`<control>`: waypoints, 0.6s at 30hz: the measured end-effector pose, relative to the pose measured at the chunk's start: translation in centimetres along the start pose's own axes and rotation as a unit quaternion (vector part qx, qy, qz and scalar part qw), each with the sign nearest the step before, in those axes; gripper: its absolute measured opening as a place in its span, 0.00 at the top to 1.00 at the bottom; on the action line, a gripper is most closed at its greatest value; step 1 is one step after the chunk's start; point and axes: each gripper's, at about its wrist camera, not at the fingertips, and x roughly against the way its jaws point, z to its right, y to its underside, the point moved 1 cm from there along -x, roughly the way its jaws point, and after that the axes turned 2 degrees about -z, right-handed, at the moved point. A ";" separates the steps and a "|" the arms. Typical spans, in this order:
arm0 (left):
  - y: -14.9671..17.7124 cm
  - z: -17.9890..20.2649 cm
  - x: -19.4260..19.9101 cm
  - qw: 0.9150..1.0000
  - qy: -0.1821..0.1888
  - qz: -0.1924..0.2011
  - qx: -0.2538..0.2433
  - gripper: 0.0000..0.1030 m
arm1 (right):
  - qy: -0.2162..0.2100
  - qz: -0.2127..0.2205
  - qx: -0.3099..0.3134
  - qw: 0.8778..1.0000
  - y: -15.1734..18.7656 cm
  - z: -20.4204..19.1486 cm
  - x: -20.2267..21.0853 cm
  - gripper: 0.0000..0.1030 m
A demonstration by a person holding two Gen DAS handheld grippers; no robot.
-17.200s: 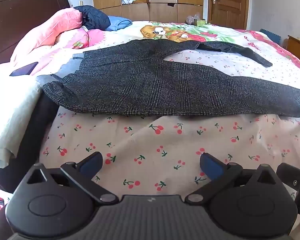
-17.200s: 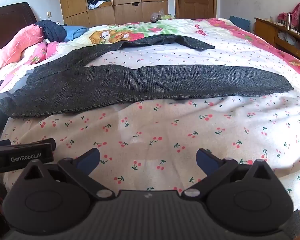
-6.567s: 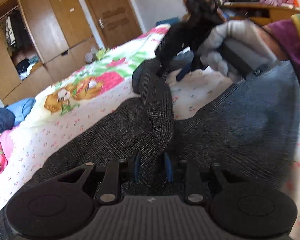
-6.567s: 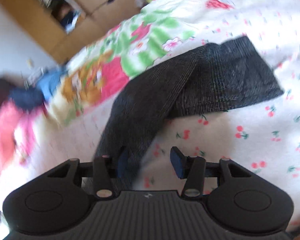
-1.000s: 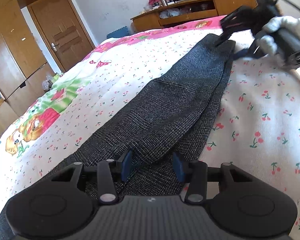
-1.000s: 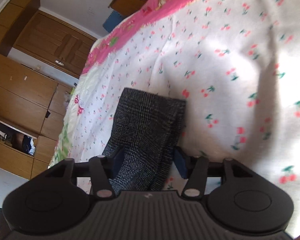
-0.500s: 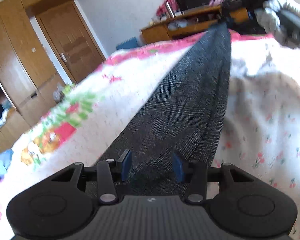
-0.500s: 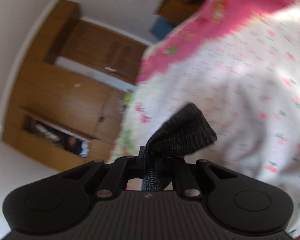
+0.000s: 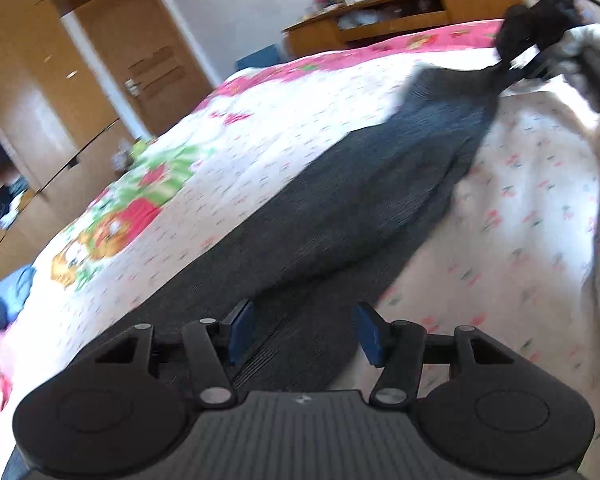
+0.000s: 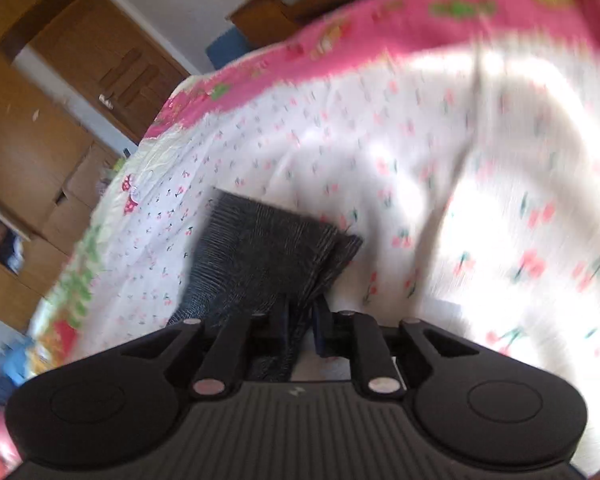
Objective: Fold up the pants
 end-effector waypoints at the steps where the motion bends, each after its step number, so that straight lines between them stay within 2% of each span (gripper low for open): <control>1: 0.4 -0.7 0.1 1.000 -0.010 -0.004 0.007 0.34 | -0.003 0.012 0.030 0.999 0.2 -1.2 1.2 0.85; 3: 1.3 -1.7 0.2 0.999 -0.025 -0.011 0.018 0.34 | -0.060 0.019 0.110 0.992 1.5 -5.0 3.4 0.85; 4: 1.8 -2.3 0.2 0.999 -0.030 -0.015 0.021 0.34 | -0.102 0.004 0.161 0.982 2.7 -7.5 4.0 0.85; 6: 2.8 -3.4 0.1 0.999 -0.038 -0.024 0.019 0.34 | -0.171 -0.047 0.248 0.952 6.4 -12.8 3.8 0.85; 8: 4.0 -4.4 0.3 0.998 -0.049 -0.030 0.011 0.34 | -0.228 -0.108 0.328 0.910 10.9 -17.6 2.9 0.86; 11: 5.1 -6.0 0.2 0.998 -0.058 -0.034 0.007 0.34 | -0.258 -0.148 0.447 0.843 17.4 -23.5 0.9 0.86; 13: 5.5 -6.8 -0.4 0.998 -0.049 -0.040 -0.004 0.34 | -0.258 -0.176 0.512 0.800 20.9 -25.9 -0.7 0.87; 15: 6.0 -6.8 -1.0 0.998 -0.036 -0.042 -0.029 0.35 | -0.250 -0.186 0.573 0.758 24.0 -26.3 -1.9 0.85; 18: 7.0 -6.2 -2.2 0.997 -0.031 -0.044 -0.062 0.35 | -0.235 -0.163 0.646 0.707 26.6 -27.2 -3.2 0.84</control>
